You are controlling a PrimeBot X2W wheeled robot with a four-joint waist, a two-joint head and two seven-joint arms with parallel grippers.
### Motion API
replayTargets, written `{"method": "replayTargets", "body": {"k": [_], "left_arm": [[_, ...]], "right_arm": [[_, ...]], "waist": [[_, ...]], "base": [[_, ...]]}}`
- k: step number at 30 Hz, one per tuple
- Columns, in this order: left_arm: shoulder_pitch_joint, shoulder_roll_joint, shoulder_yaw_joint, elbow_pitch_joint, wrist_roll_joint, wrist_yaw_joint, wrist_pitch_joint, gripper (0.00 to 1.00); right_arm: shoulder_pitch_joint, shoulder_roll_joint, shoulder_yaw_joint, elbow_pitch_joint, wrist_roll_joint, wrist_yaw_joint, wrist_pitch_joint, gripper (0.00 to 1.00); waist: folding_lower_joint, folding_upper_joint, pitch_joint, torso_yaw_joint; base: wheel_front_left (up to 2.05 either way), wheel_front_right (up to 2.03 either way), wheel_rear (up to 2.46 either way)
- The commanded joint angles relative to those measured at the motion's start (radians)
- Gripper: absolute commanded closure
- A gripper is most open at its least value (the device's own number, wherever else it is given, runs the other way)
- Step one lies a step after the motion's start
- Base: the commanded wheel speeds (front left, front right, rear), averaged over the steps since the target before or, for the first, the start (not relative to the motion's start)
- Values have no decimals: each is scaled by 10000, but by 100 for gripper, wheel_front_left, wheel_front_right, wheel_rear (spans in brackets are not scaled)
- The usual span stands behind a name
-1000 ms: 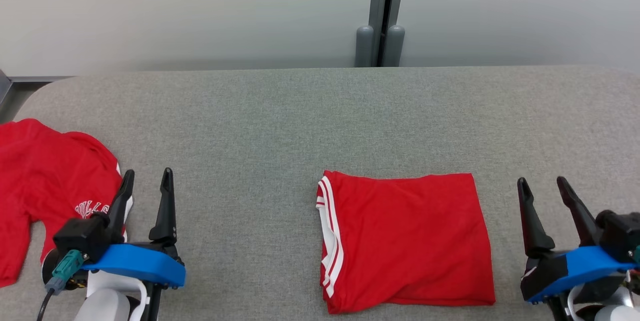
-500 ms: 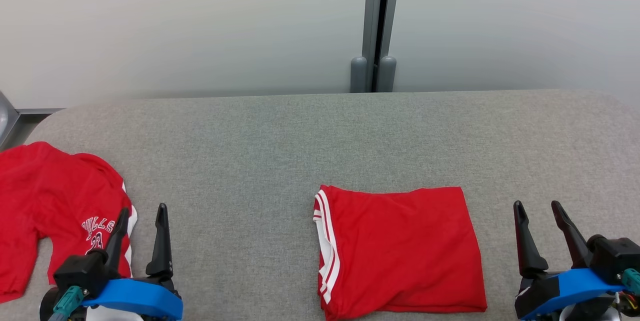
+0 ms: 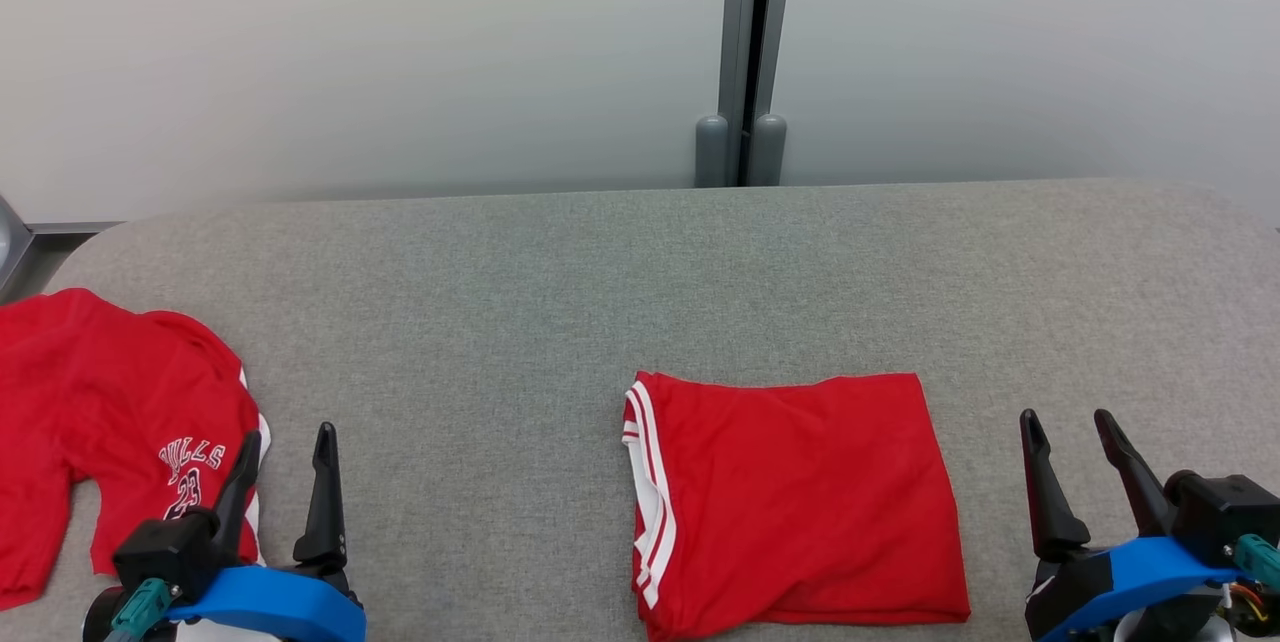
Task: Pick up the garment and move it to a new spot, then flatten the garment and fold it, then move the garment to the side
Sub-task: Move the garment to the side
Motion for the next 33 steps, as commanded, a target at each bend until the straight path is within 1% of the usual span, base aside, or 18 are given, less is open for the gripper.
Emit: {"method": "replayTargets", "body": {"k": [1, 8, 12, 14, 19, 22, 24, 28, 33], "left_arm": [[-143, -4, 43, 10, -28, -42, -48, 0], [-221, -21, 41, 107, 9, -77, -47, 0], [-303, -30, 63, 115, 17, -91, -47, 0], [-347, -26, 105, 95, 17, -99, -48, 0], [-454, 31, 165, -30, 68, -113, -47, 0], [-621, 58, 124, -79, 100, -142, -47, 0], [-699, 44, 75, -91, 115, -144, -48, 0], [-949, 9, -28, -72, 159, -183, -47, 0], [-1188, -48, -165, -47, 199, -240, -47, 0]], "right_arm": [[-146, 17, -27, 16, 35, 1, 12, 0], [-214, 46, 66, -39, 73, 1, 142, 0], [-332, 50, 124, -80, 91, 1, 644, 0], [-470, 70, -20, 1, 375, 1, 1499, 0], [-1004, 106, -42, -24, 682, 1, 4745, 0], [-1335, 115, 7, -70, 495, 1, 6282, 0], [-1600, 119, 0, 10, 370, 1, 7071, 0], [-2075, 127, -25, 401, 200, 1, 8126, 0], [-2537, 132, 16, 1165, 89, 1, 8490, 0]], "waist": [[1, 0, 4, -7], [1, 0, 37, 19], [1, 0, 107, 33], [1, 0, 169, 23], [1, 0, 417, -28], [1, 0, 615, -13], [1, 0, 745, 22], [1, 0, 1021, 147], [1, 0, 1236, 300]], "base": [[0, 0, 0], [0, 0, 0], [0, 0, 0], [0, 0, 0], [0, 0, 0], [0, 0, 0], [0, 0, 0], [0, 0, 0], [0, 0, 0]]}}
